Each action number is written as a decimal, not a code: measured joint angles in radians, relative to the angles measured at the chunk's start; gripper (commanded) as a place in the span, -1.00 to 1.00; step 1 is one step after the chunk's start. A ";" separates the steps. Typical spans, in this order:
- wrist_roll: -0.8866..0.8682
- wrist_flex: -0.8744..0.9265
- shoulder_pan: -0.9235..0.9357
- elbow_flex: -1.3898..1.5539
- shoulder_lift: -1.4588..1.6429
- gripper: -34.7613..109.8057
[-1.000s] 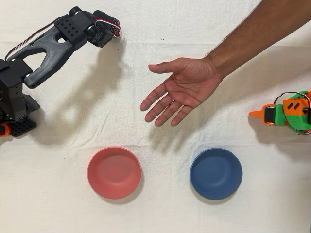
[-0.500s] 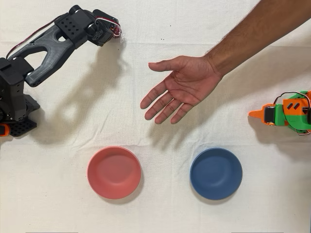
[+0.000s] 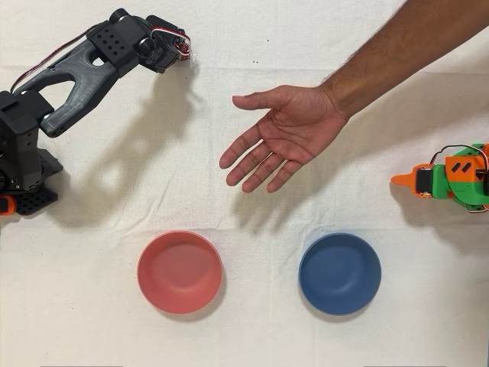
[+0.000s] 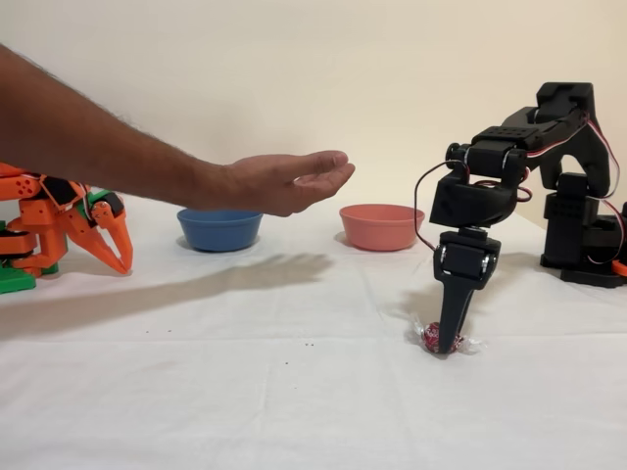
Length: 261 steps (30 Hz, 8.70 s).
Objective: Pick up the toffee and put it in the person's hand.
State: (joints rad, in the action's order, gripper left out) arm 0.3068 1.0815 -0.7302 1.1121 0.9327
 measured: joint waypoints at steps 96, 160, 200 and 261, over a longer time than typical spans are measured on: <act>0.130 -0.324 0.494 -0.051 0.446 -0.34; -0.393 -0.221 0.844 0.844 1.540 -0.52; -0.370 -0.275 0.819 1.878 2.290 -0.52; -0.397 -0.123 0.773 2.051 2.365 -0.52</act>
State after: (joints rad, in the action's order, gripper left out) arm -0.0905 0.9587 0.0430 3.1631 3.2981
